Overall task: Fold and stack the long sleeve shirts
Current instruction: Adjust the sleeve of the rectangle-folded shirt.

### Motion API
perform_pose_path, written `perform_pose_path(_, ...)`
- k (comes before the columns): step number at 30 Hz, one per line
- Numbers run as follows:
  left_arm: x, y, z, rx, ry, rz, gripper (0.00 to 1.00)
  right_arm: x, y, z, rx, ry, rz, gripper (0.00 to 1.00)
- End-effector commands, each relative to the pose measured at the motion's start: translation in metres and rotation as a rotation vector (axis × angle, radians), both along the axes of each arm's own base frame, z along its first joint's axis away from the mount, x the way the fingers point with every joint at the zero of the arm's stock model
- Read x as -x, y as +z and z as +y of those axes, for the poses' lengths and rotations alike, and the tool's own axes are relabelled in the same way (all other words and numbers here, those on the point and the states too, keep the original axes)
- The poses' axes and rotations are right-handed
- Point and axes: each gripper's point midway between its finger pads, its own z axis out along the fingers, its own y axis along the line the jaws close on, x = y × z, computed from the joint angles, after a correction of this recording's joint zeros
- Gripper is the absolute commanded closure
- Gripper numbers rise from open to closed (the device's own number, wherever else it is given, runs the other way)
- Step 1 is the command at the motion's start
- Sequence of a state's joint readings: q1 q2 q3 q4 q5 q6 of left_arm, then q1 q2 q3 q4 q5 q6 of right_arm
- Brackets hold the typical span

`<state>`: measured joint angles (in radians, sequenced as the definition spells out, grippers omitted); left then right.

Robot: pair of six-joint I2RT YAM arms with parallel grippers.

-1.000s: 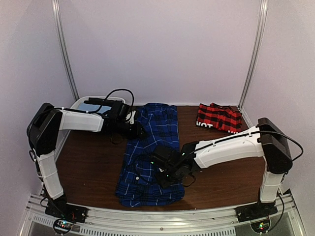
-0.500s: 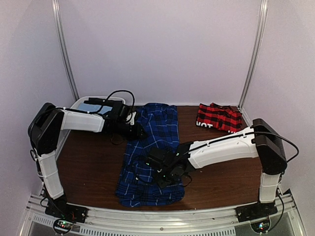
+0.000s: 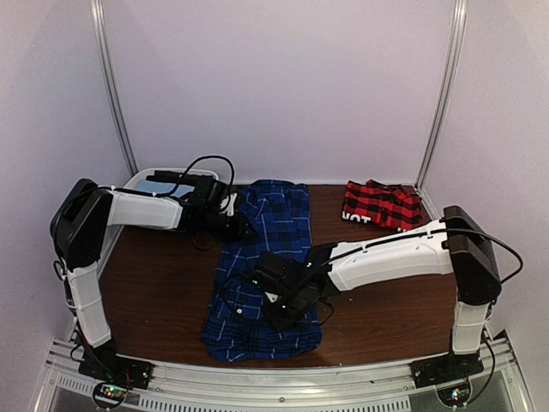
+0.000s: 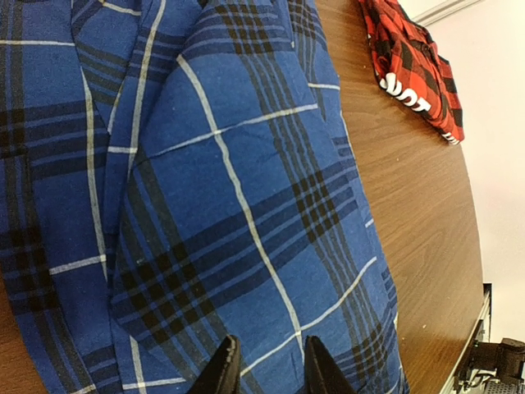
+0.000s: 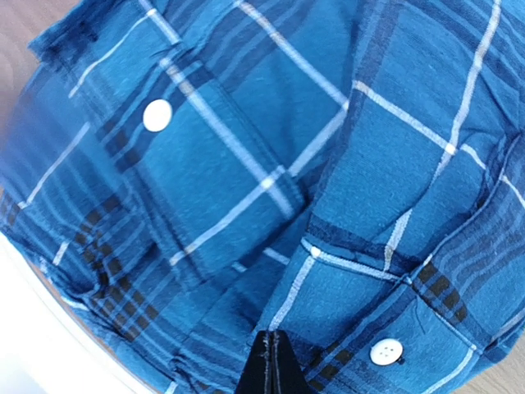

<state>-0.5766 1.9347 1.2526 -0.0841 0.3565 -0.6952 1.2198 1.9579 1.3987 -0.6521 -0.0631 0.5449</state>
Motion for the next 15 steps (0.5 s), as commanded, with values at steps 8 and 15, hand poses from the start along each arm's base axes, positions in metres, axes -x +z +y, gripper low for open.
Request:
perform_pose_path(8, -0.022, 0.002, -0.015, 0.020, -0.036, -0.038, 0.72, -0.017, 0.050, 0.007, -0.172, -0.035, -0.018, 0.63)
perform_pose_path(15, -0.049, -0.019, -0.018, -0.002, -0.008, -0.030, 0.72, -0.044, 0.060, -0.004, -0.358, -0.125, 0.013, 0.69)
